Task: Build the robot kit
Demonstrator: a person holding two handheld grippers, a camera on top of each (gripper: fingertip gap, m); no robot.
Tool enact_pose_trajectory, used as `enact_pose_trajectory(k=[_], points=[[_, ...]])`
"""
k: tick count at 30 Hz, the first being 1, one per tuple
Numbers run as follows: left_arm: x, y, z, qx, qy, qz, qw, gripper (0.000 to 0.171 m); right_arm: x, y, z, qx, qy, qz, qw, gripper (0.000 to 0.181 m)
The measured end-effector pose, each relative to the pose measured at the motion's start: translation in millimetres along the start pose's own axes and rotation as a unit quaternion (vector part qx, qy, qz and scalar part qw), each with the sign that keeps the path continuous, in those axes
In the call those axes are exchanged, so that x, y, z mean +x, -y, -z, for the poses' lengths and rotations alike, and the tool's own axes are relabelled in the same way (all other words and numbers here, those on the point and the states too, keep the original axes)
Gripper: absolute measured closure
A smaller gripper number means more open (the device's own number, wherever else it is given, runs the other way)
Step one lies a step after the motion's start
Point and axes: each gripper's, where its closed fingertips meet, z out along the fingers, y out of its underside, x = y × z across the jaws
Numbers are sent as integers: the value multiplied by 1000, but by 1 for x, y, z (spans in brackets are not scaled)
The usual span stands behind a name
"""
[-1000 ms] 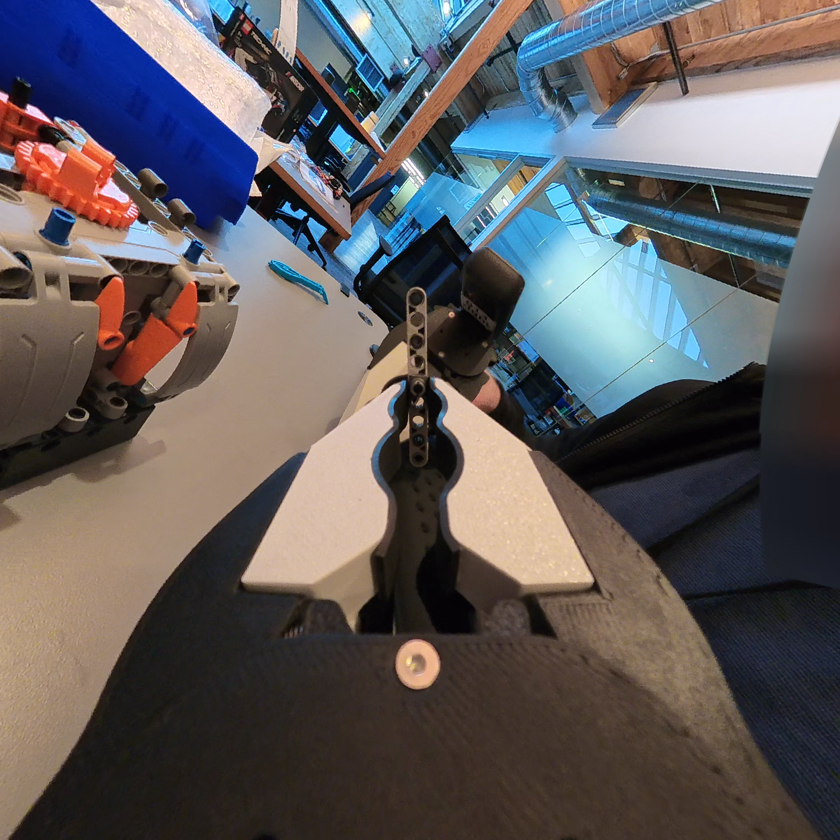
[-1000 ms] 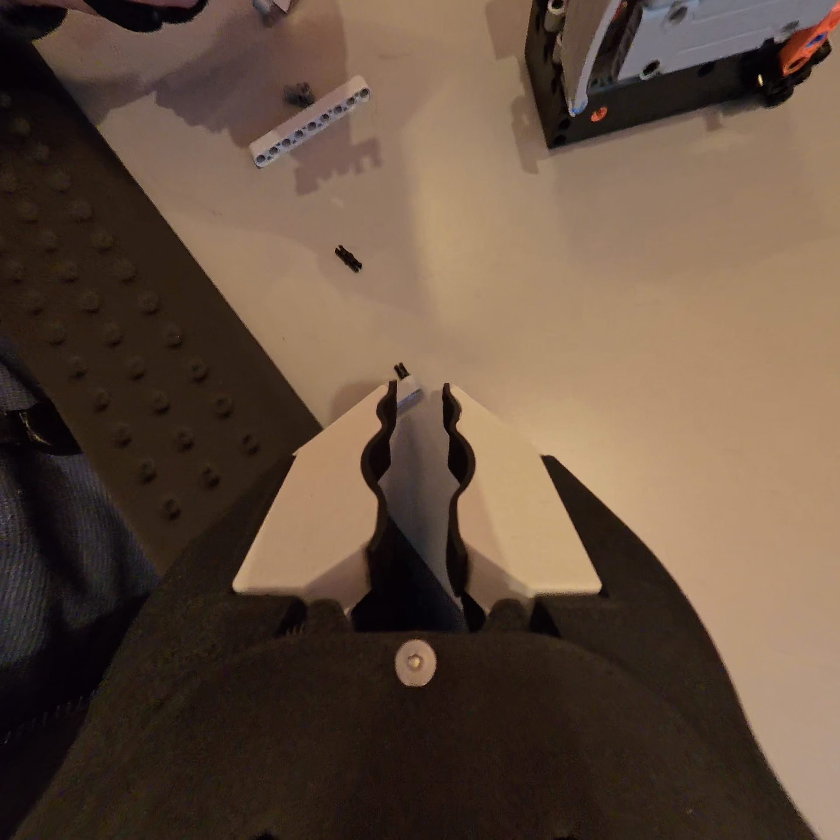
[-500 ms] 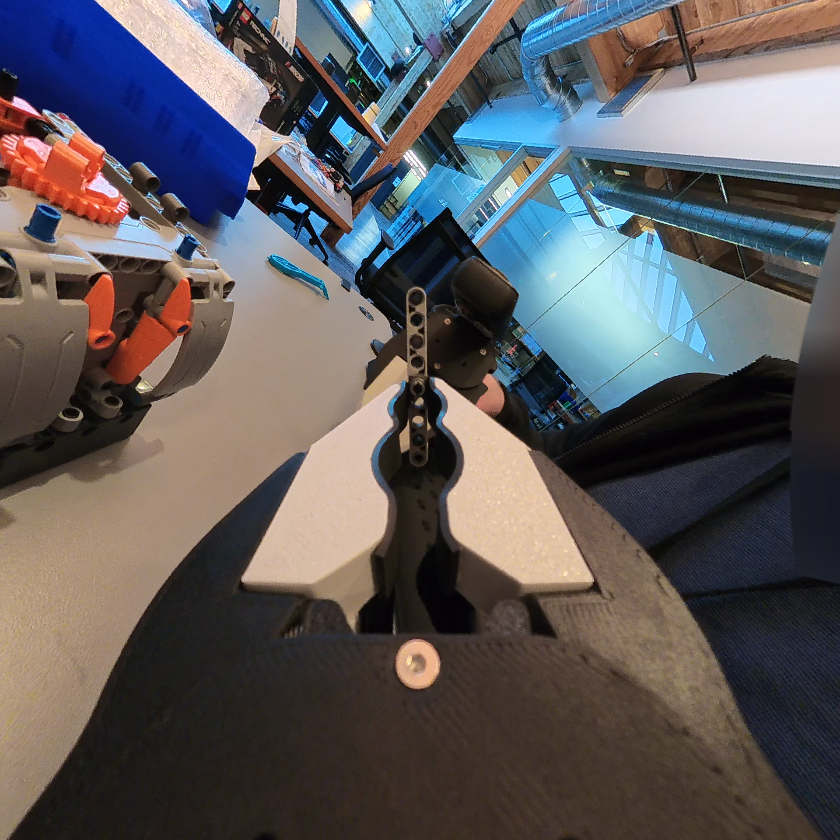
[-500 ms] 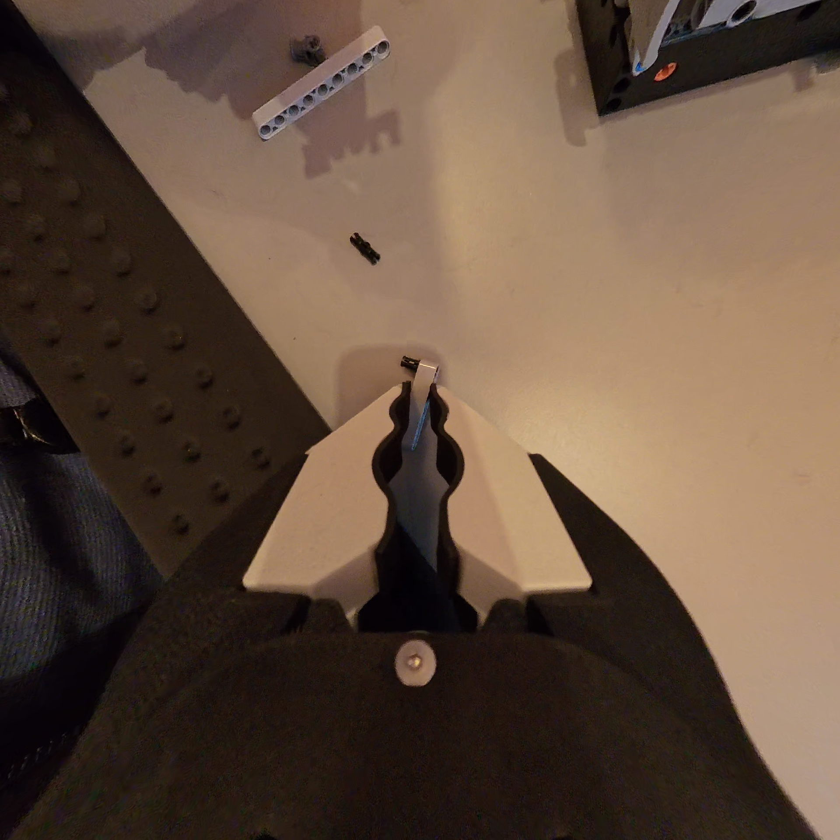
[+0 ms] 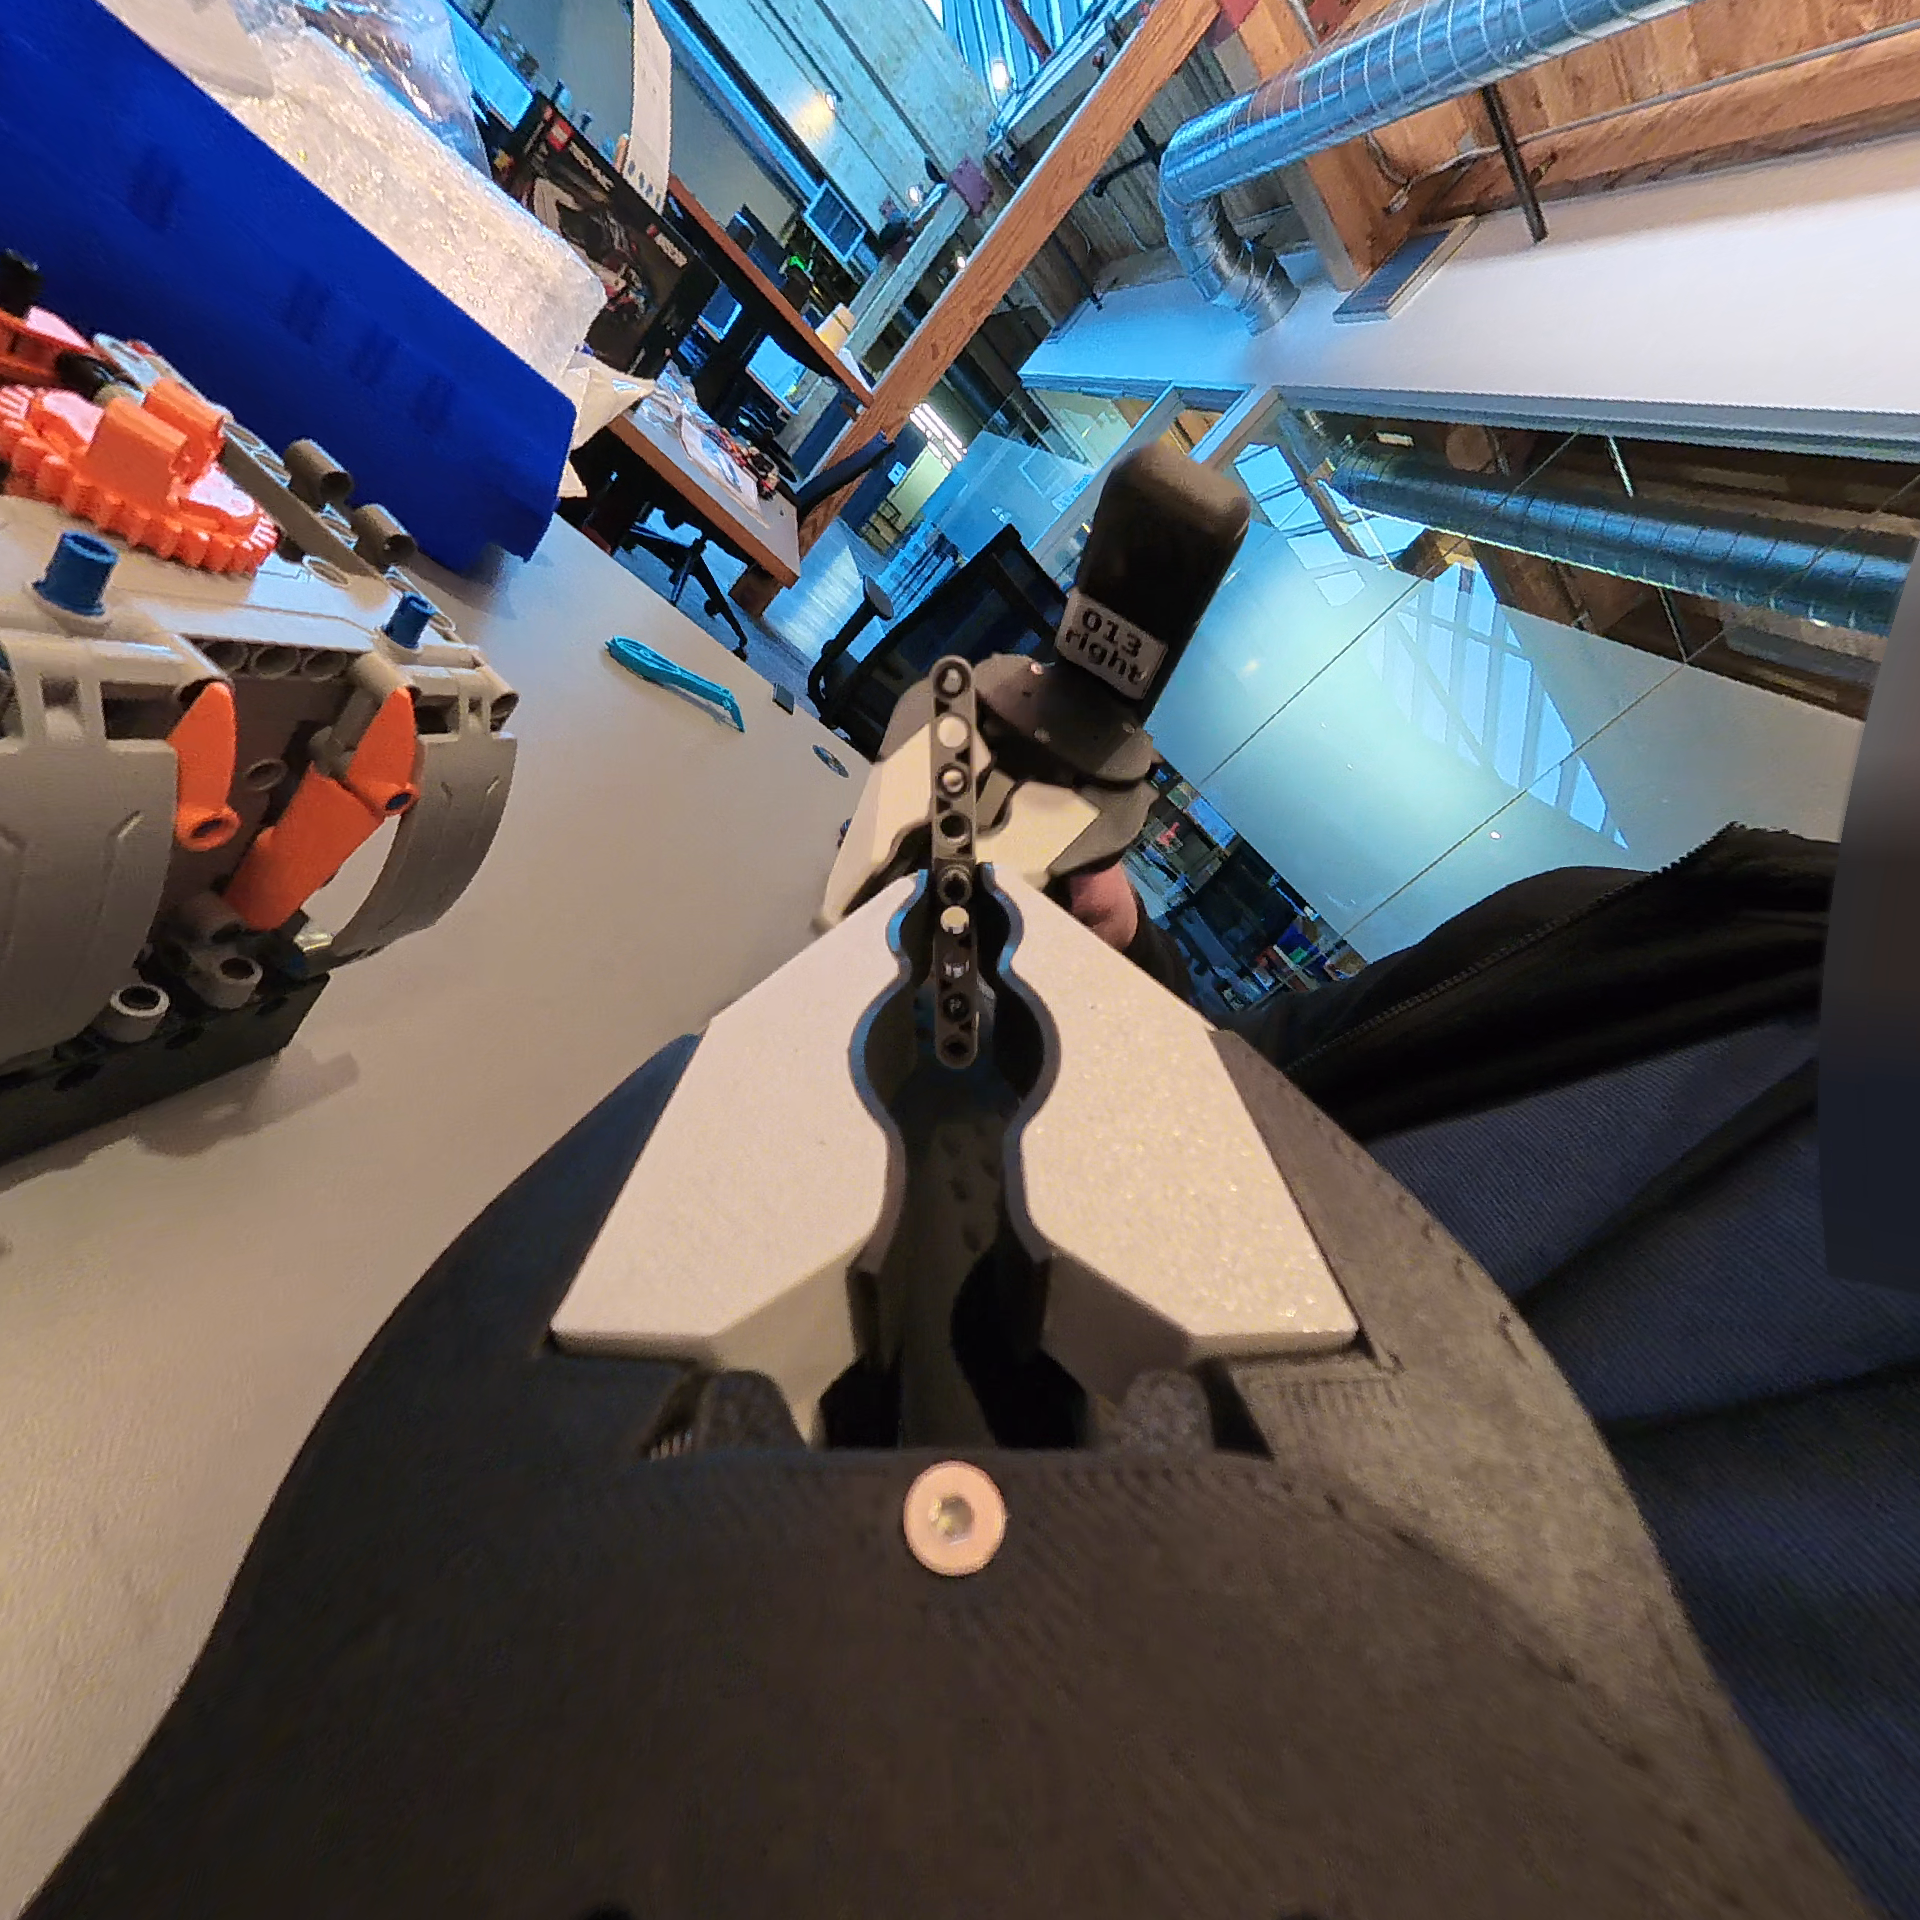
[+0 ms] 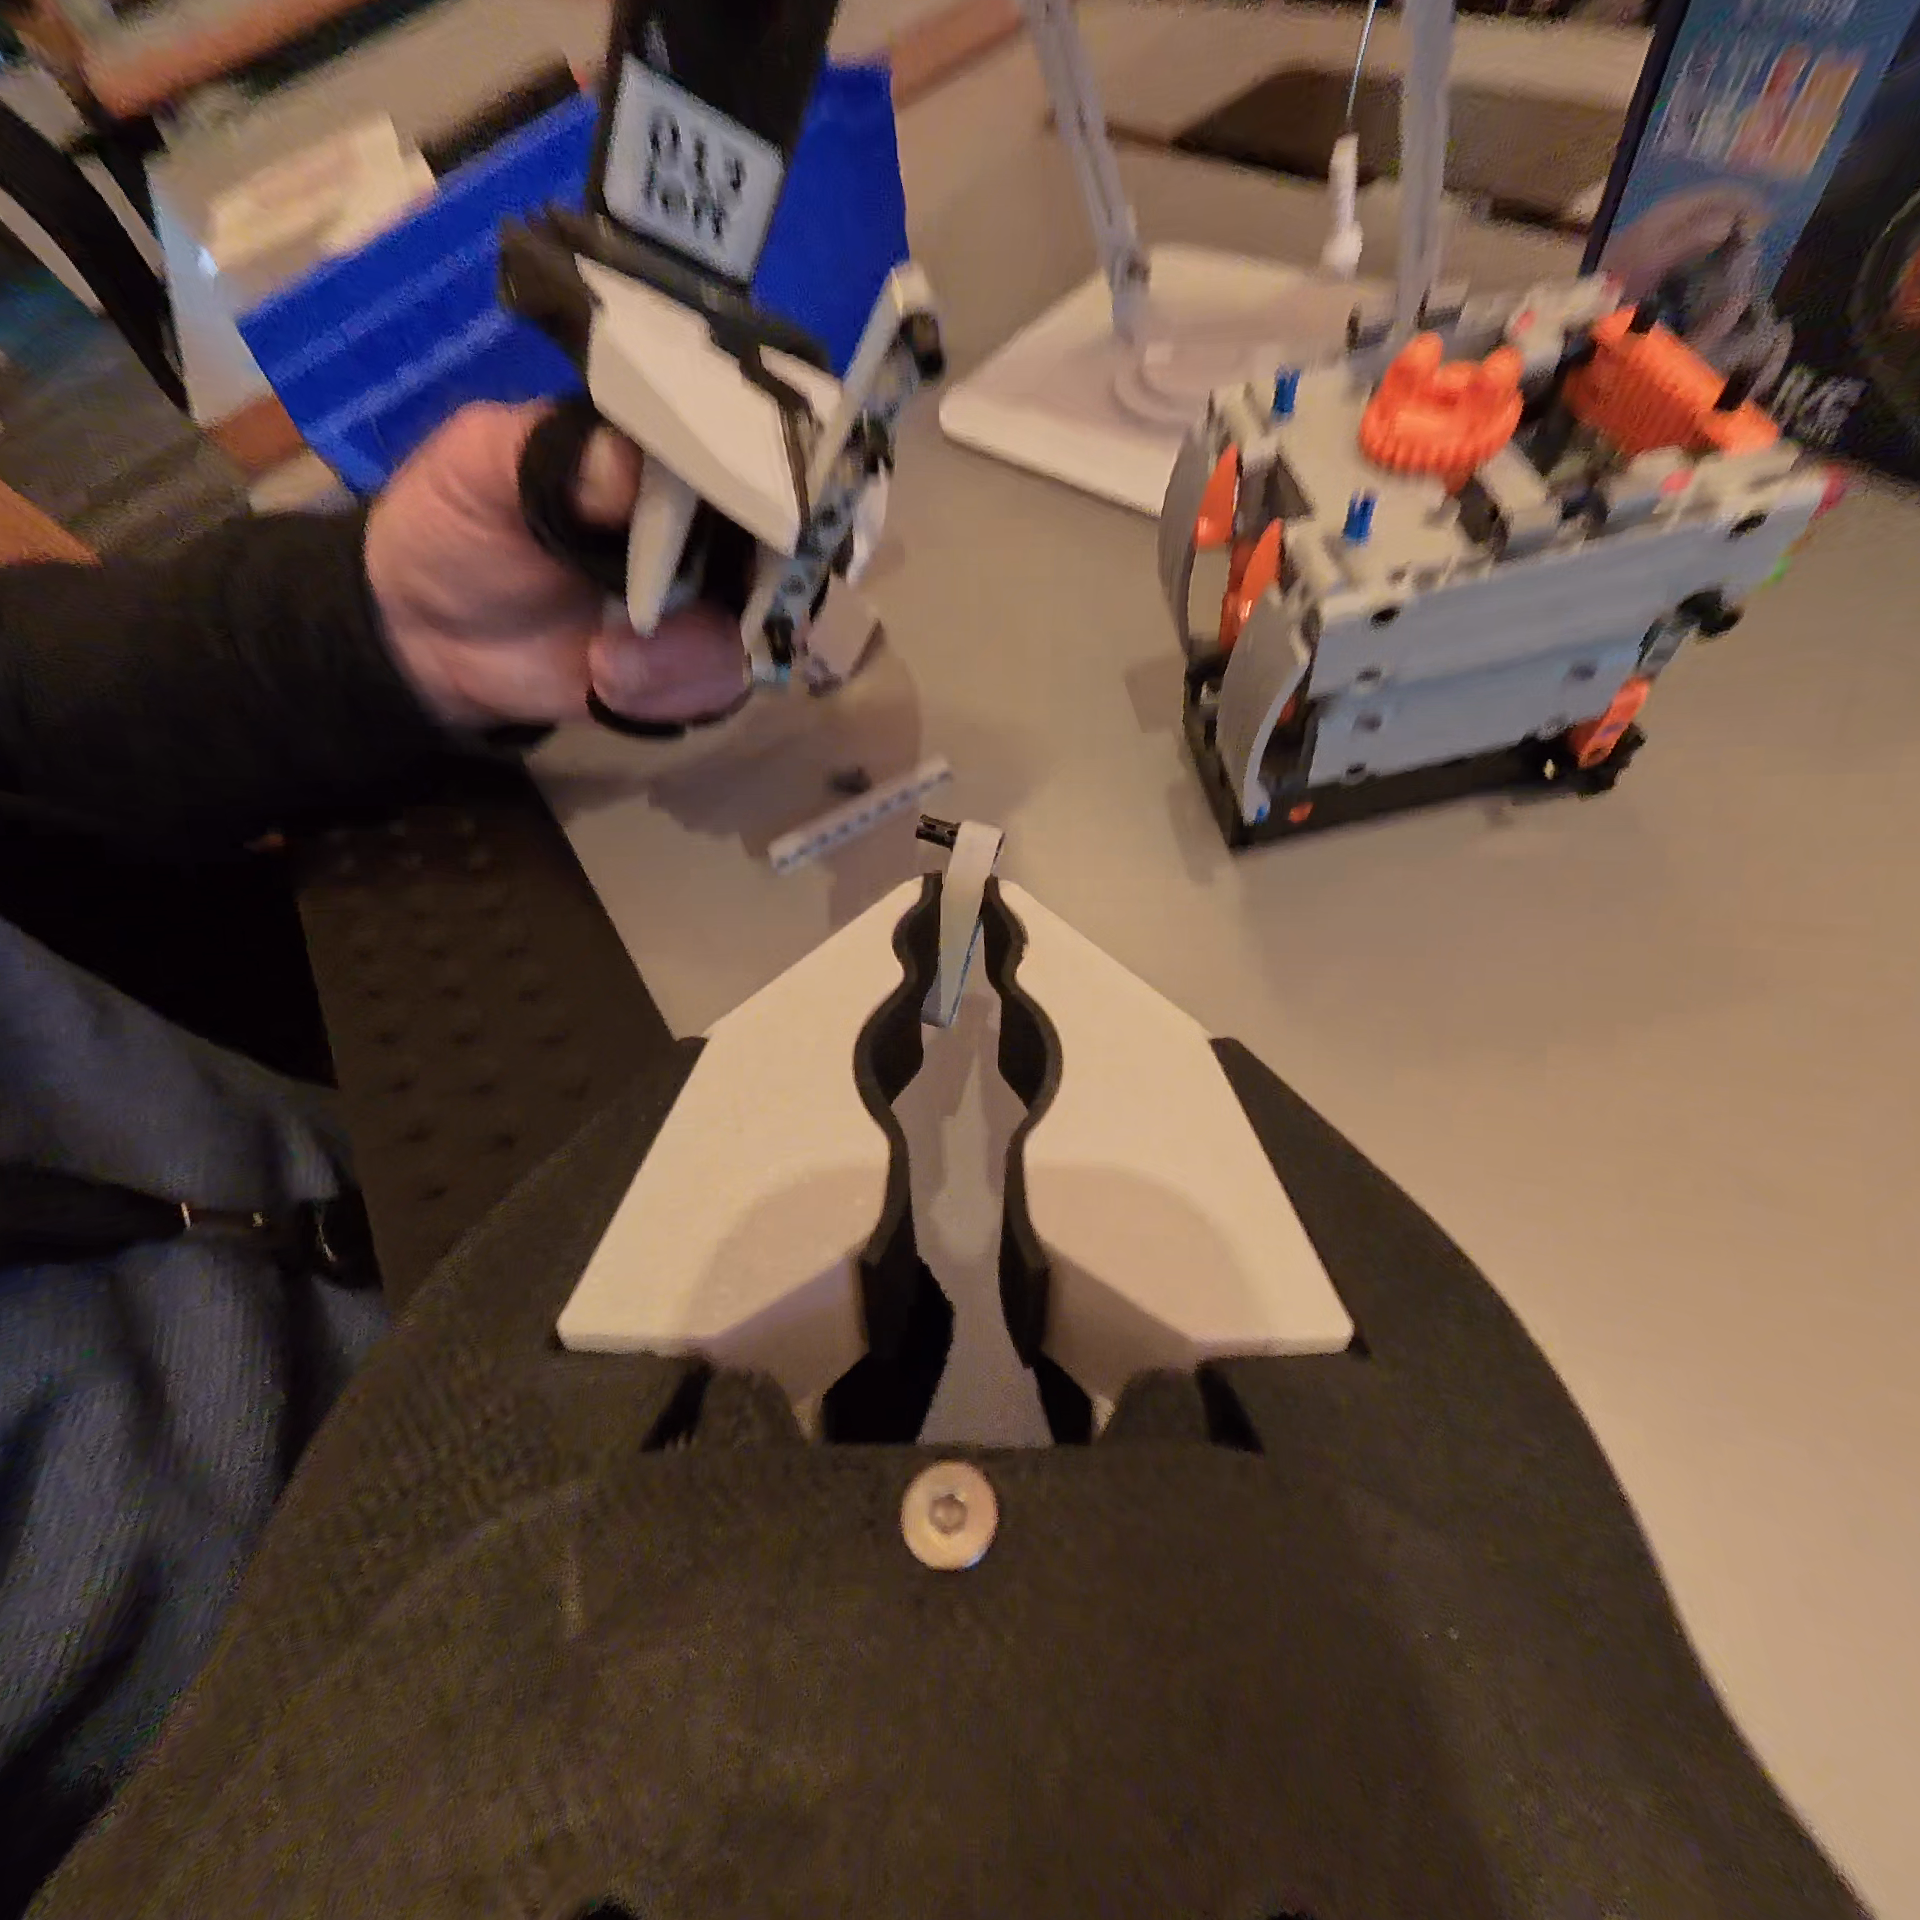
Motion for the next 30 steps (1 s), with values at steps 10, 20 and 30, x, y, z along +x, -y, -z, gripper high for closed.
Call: enact_pose_trajectory(k=[10,20,30], points=[[9,9,-1,34,-29,-2,999,167,-4,54,-8,118,20,-7,993,177],[16,20,-1,74,-54,-8,996,167,-9,78,-6,180,10,-2,984,176],[13,26,-3,92,-31,-29,995,167,-4,94,9,240,-19,-13,970,177]])
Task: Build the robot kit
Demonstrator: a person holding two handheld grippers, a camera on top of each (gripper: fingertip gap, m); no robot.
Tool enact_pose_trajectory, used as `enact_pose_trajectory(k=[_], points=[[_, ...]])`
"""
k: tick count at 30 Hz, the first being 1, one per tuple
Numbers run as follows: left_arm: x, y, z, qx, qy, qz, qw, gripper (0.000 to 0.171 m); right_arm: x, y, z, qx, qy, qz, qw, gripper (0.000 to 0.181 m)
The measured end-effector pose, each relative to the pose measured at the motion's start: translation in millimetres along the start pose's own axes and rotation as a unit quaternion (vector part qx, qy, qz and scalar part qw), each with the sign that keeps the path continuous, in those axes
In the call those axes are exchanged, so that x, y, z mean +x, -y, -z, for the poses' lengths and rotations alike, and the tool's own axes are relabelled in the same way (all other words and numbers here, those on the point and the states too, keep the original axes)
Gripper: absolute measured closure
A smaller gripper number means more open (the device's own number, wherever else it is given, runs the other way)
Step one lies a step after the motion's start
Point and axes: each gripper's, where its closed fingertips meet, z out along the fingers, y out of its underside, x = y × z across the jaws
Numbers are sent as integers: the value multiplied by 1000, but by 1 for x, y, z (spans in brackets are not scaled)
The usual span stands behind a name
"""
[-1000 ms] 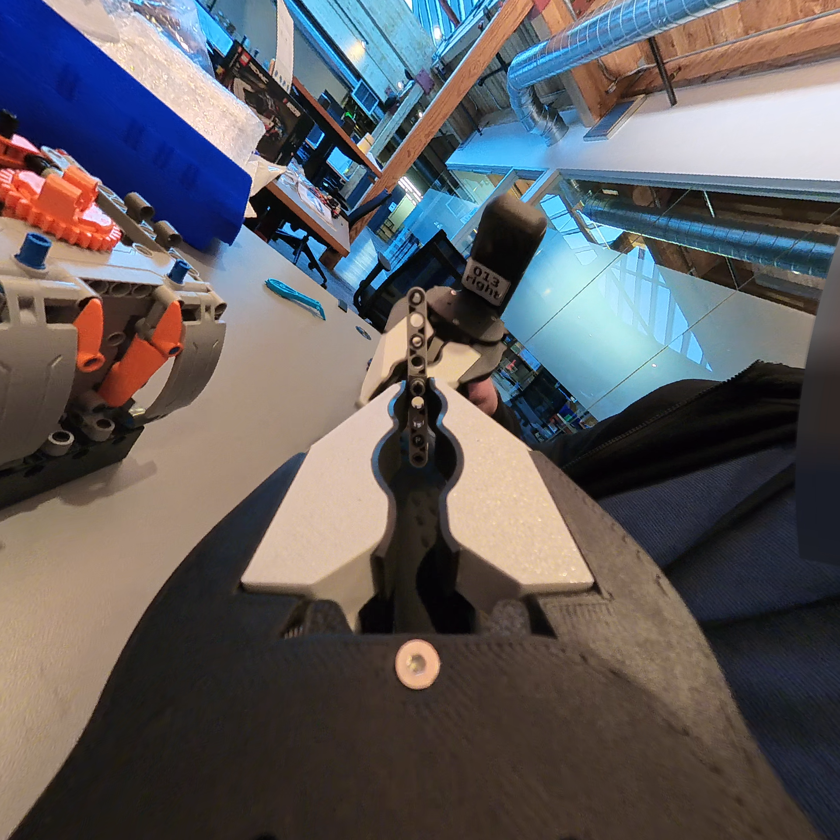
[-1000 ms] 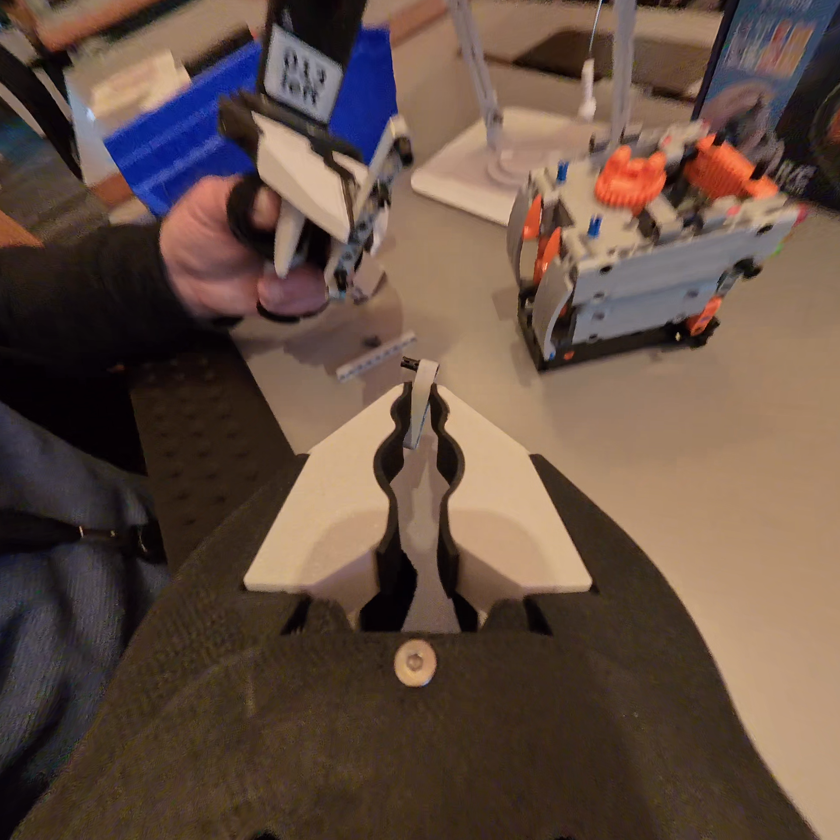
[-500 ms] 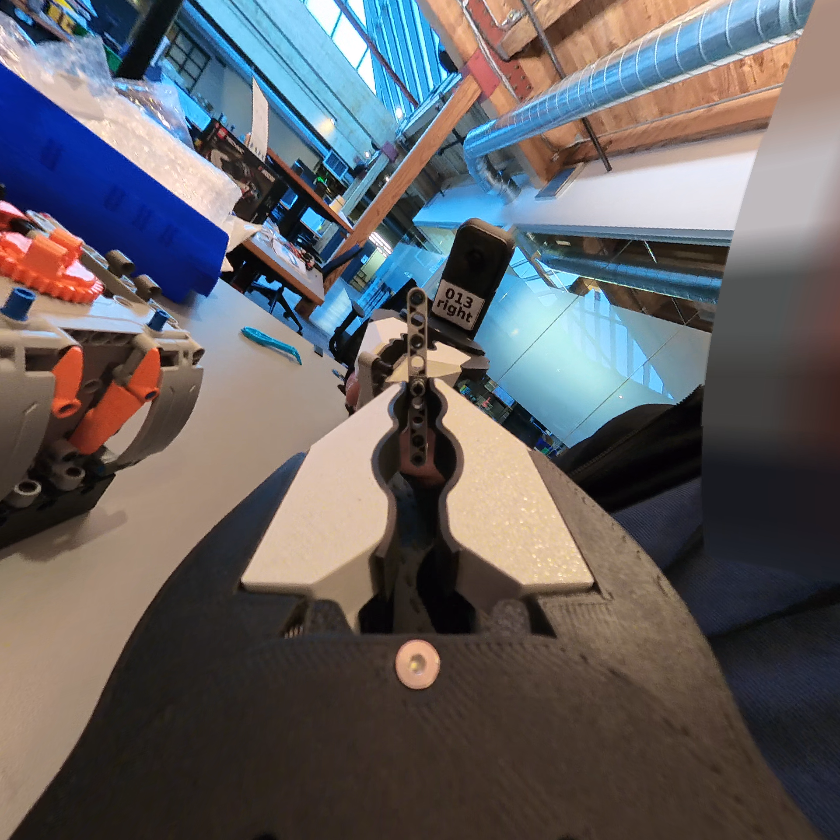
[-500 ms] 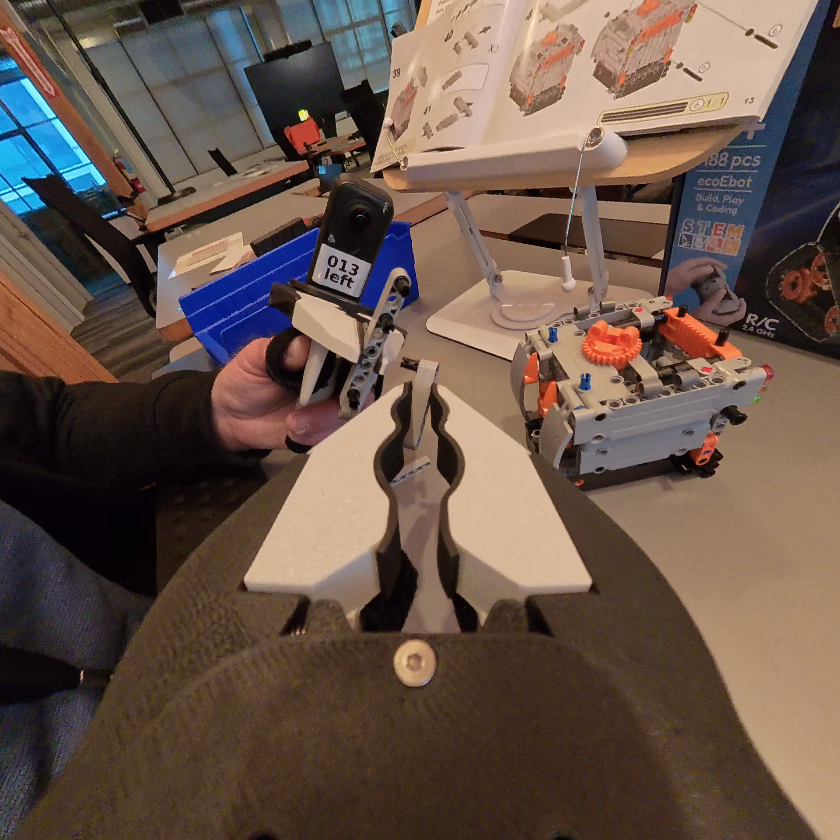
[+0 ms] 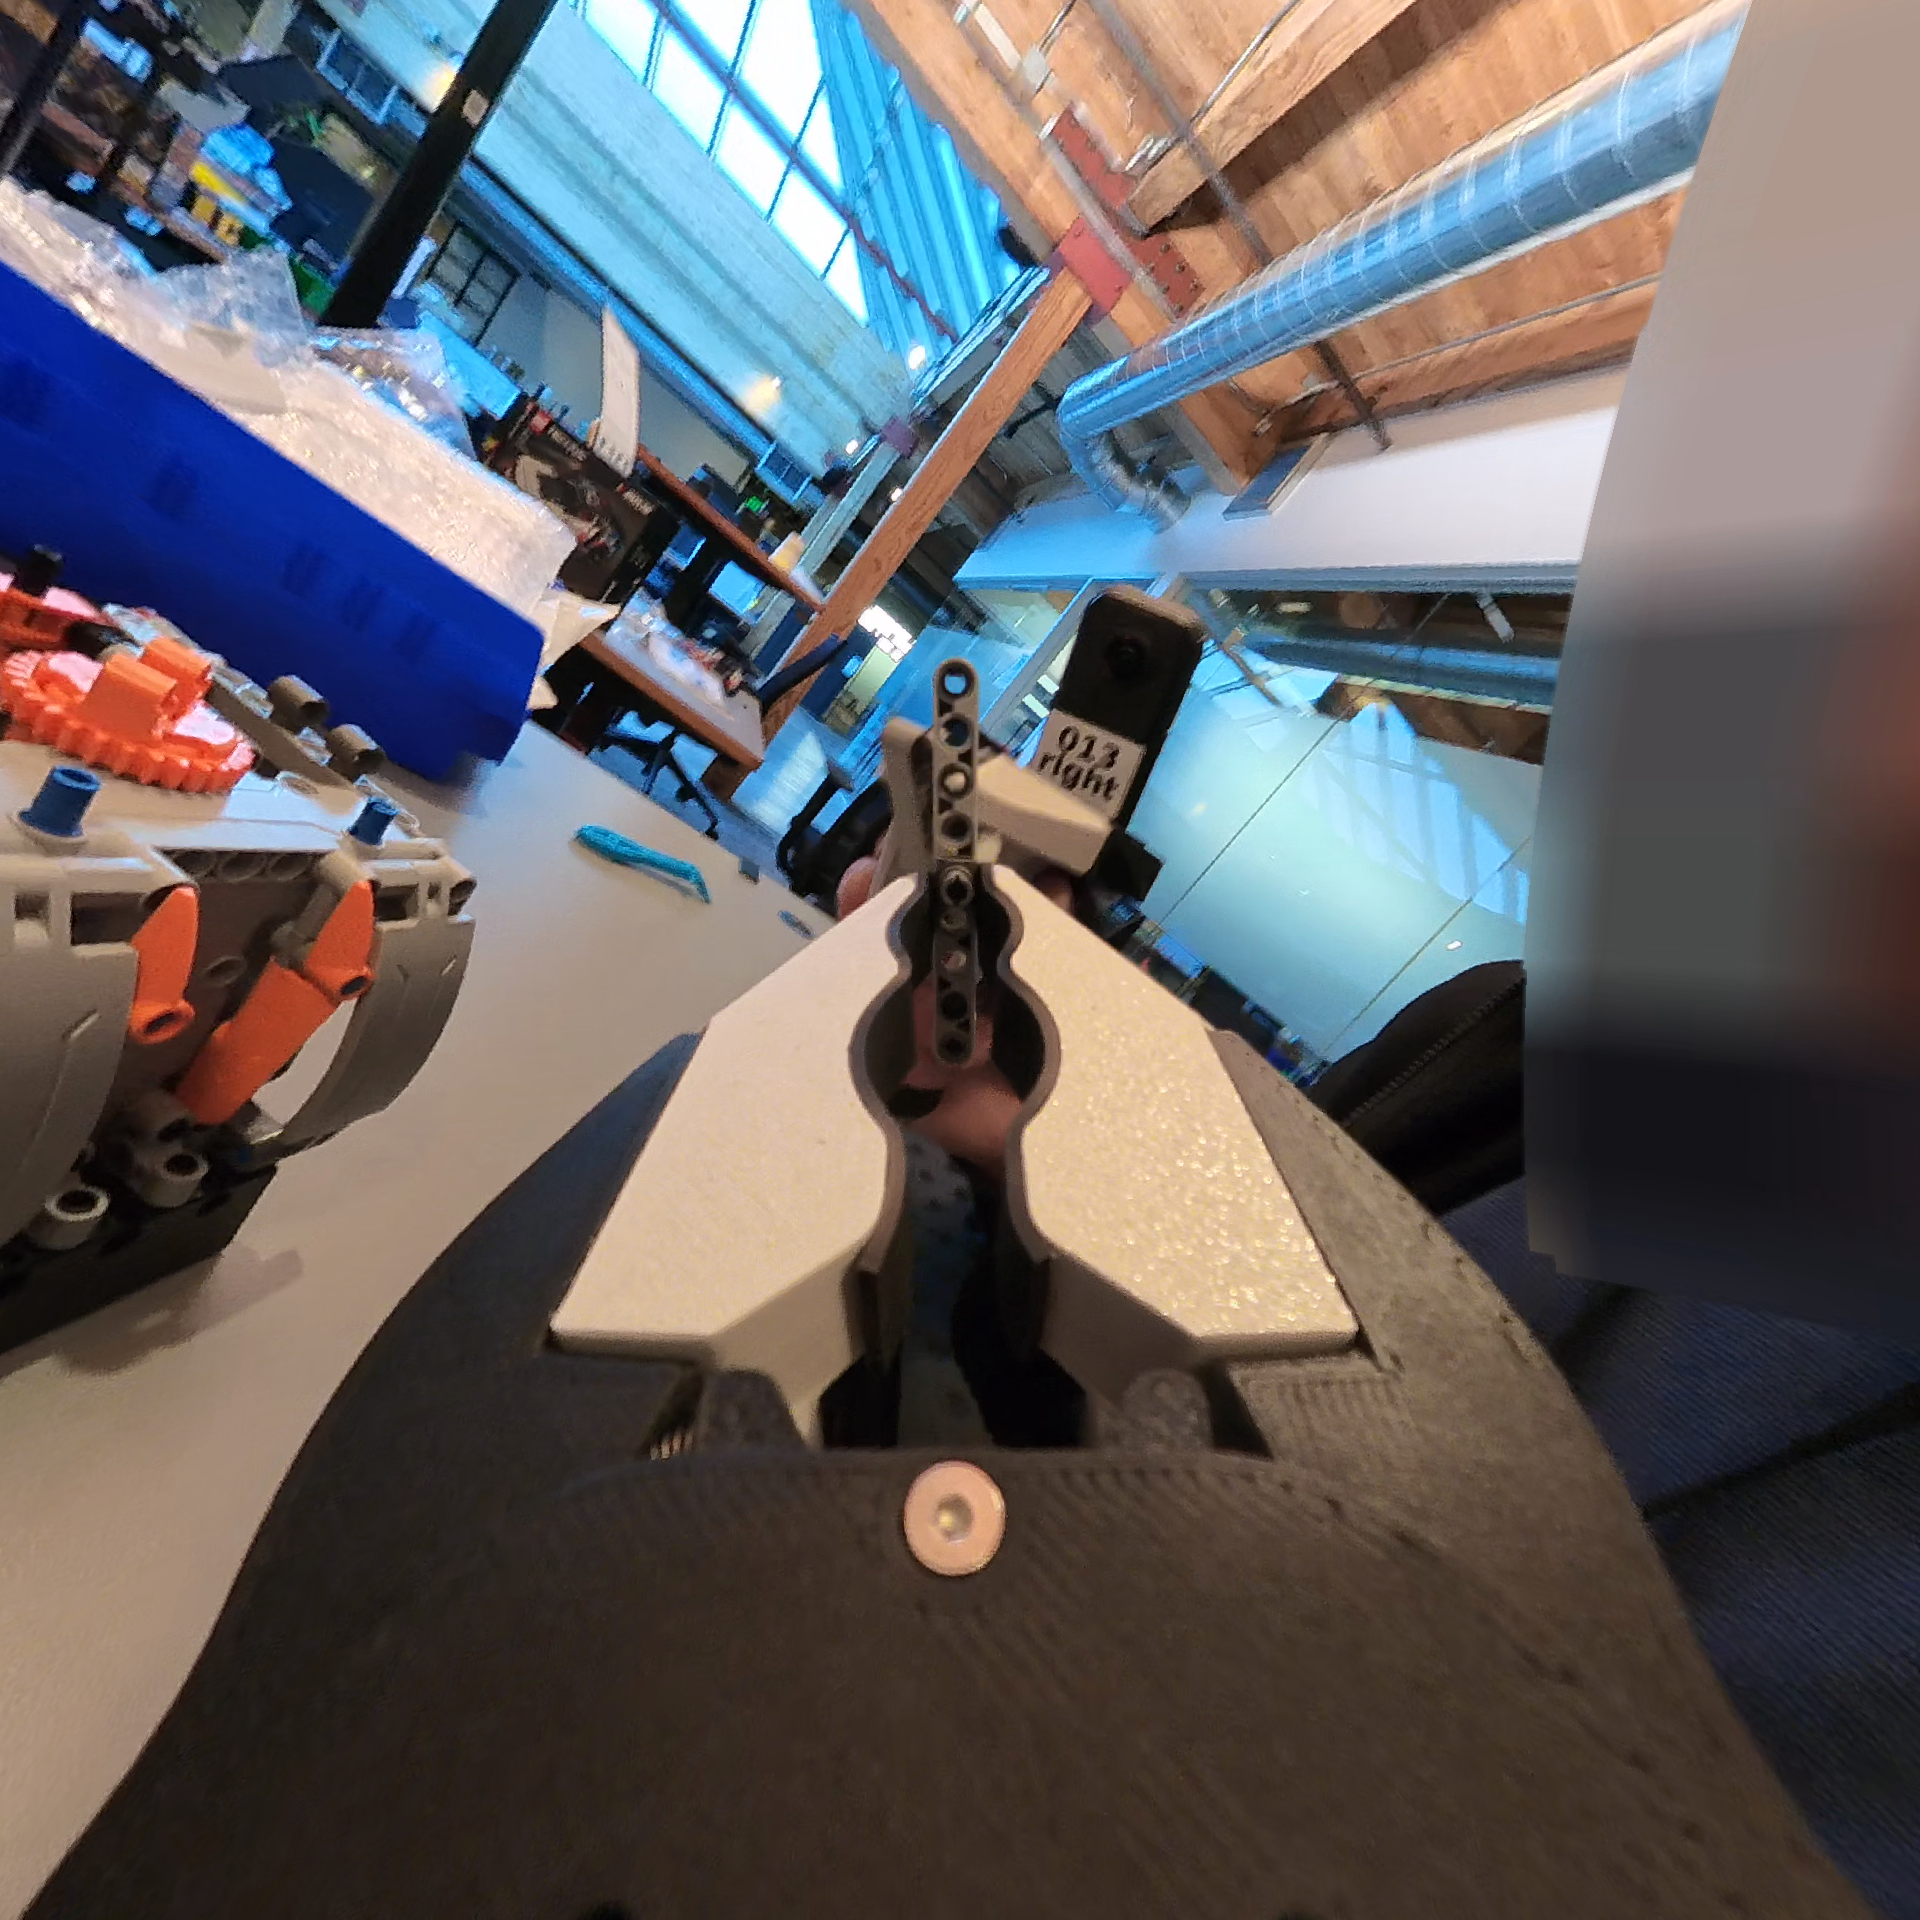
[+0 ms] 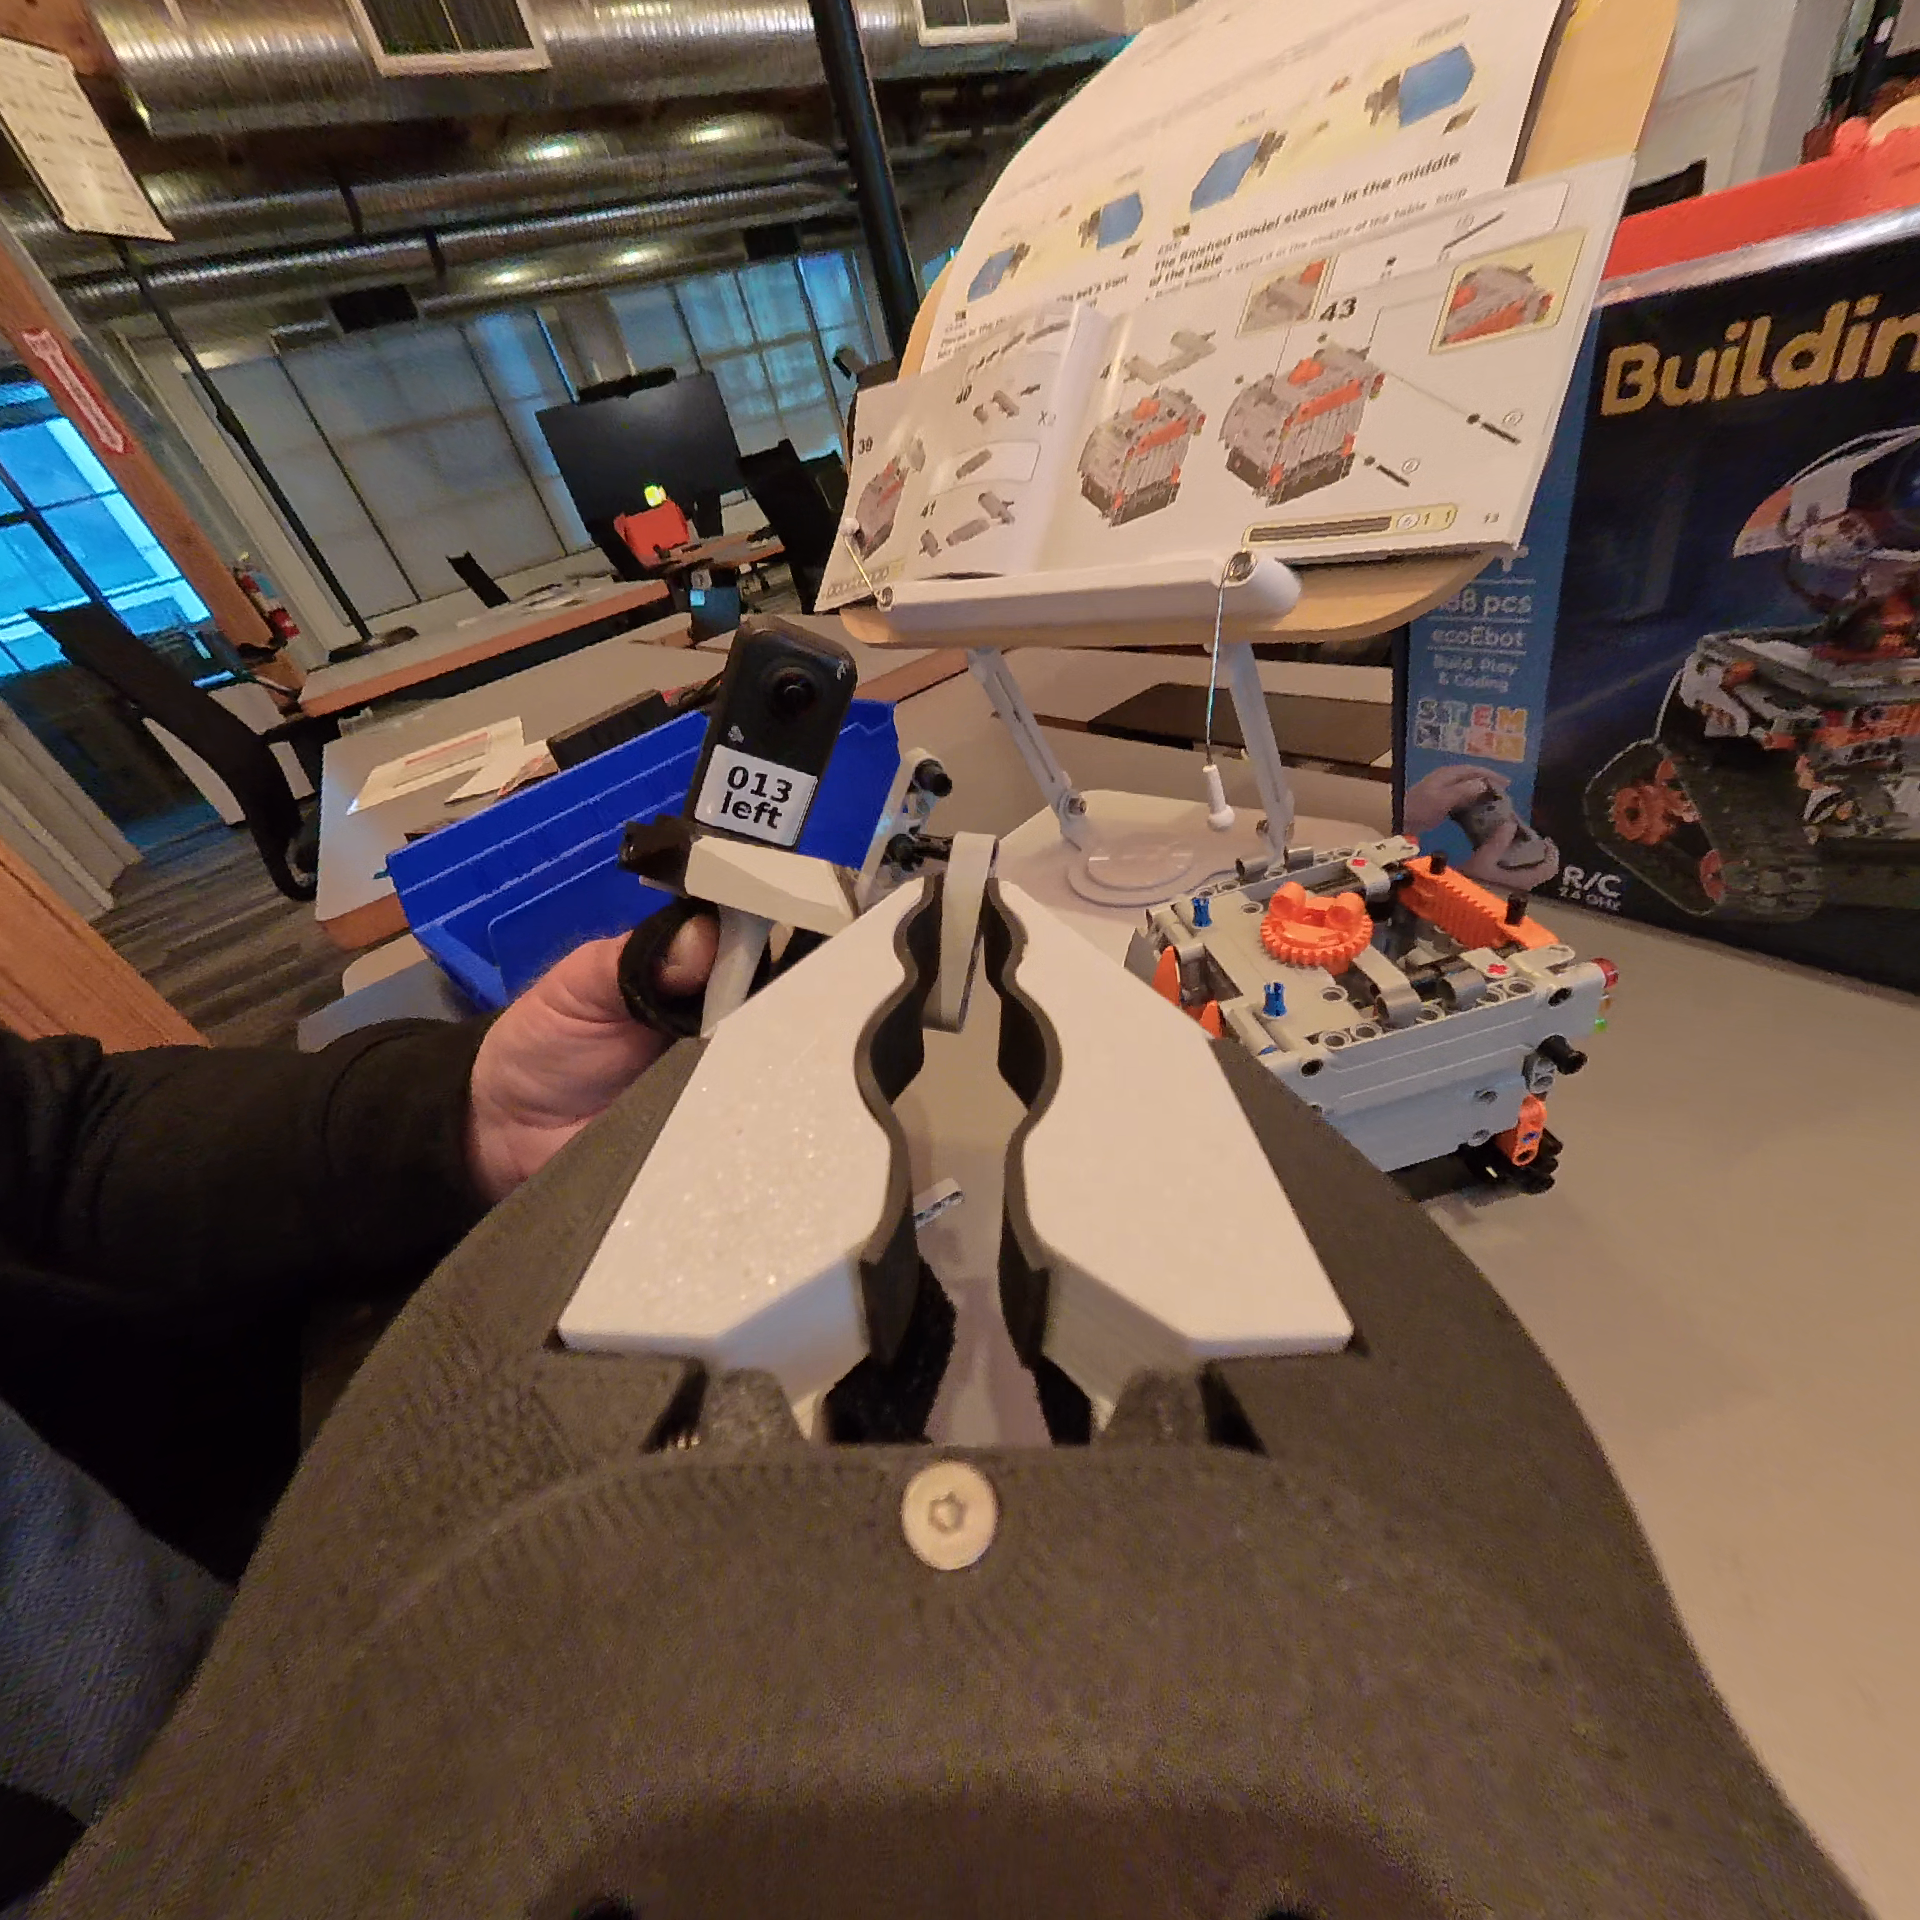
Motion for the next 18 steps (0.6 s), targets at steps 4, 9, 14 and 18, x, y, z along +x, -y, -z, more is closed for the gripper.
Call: enact_pose_trajectory(k=[4,9,14,18], points=[[-3,-2,-1,-1,6,3,1000,167,1,-2,-2,-3,-4,0,1000,177],[-2,2,-1,10,2,6,1000,167,3,-1,1,3,-18,9,1000,177],[-2,4,-1,18,9,-1,1000,167,3,-6,-2,-9,-25,17,1000,177],[-2,5,-3,23,10,-2,1000,167,-3,-9,-6,-19,-34,46,998,177]])
